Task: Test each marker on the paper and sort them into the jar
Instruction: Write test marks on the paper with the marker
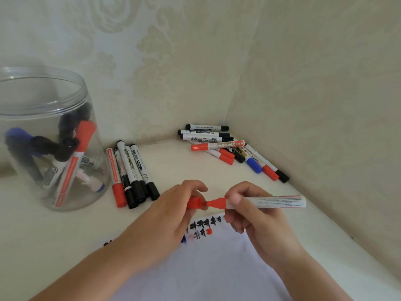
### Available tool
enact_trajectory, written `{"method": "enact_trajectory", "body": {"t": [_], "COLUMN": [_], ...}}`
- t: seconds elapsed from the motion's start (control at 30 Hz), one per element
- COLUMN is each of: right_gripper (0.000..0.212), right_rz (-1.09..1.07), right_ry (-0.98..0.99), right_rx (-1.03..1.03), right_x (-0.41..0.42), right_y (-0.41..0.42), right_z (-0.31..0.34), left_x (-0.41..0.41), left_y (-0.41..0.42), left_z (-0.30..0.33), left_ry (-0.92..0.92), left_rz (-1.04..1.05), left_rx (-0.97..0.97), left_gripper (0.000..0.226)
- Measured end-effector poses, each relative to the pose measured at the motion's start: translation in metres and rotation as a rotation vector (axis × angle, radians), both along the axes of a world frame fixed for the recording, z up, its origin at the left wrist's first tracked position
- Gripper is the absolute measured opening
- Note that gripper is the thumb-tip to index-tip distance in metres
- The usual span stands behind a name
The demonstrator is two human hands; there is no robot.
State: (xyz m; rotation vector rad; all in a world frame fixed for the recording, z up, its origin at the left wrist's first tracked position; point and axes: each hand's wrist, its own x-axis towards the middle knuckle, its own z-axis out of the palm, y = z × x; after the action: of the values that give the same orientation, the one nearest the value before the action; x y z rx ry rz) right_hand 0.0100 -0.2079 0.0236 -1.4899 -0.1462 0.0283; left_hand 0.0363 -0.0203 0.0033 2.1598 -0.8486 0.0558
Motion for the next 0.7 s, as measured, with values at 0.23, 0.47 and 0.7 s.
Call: {"method": "enact_trajectory", "body": {"t": [0.23,0.47,0.7], "right_gripper": [0.022,0.024,0.030], "right_rz": [-0.004,-0.010,-0.097], "right_ry": [-0.011,0.065,0.072], "right_rx": [-0.012,0.023,0.117], "right_x": [0.000,-0.002,-0.002], "right_y": [0.003,0.009,0.019], "right_z": [-0.002,-0.004,0.002], "left_x": [-0.001,0.000,-0.007], "left_y": [-0.001,0.003,-0.003], "left_z": [0.000,0.003,0.011], "left_ry": [-0.053,-0.141,-0.340], "left_rz": [-0.035,0.034,0.042], "left_rx": [0.021,0.053,0.098], "left_gripper": [0.047,0.028,0.036]}}
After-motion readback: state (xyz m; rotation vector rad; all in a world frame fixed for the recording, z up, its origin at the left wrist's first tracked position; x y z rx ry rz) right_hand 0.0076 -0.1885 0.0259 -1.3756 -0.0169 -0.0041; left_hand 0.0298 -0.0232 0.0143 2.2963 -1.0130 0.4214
